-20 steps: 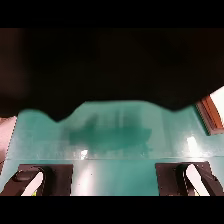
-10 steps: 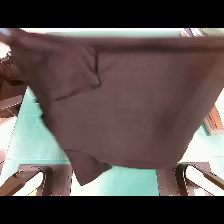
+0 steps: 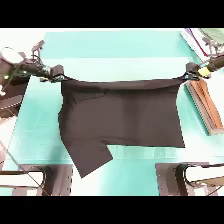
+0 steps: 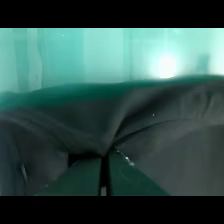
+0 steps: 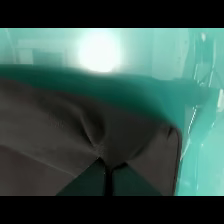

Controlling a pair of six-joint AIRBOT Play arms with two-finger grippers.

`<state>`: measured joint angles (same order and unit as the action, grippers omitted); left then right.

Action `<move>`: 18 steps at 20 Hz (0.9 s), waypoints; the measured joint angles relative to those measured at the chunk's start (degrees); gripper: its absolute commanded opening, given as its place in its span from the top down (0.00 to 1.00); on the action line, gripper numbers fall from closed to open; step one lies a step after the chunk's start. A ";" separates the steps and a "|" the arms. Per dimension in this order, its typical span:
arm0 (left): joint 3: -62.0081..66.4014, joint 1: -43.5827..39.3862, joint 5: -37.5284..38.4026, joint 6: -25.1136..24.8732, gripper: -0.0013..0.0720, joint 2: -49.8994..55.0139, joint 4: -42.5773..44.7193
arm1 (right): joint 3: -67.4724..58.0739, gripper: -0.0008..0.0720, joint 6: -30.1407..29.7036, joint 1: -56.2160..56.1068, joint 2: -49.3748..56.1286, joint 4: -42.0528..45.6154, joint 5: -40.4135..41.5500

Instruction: Fold the shirts.

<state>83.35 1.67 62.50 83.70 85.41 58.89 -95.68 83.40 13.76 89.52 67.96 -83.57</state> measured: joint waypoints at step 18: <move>-2.29 -1.05 14.56 -2.14 0.95 6.03 5.44 | 8.15 0.96 -2.82 0.24 -0.66 6.69 -3.96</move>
<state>81.06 0.62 77.06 81.56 91.44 64.34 -87.53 80.58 14.00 88.86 74.65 -87.53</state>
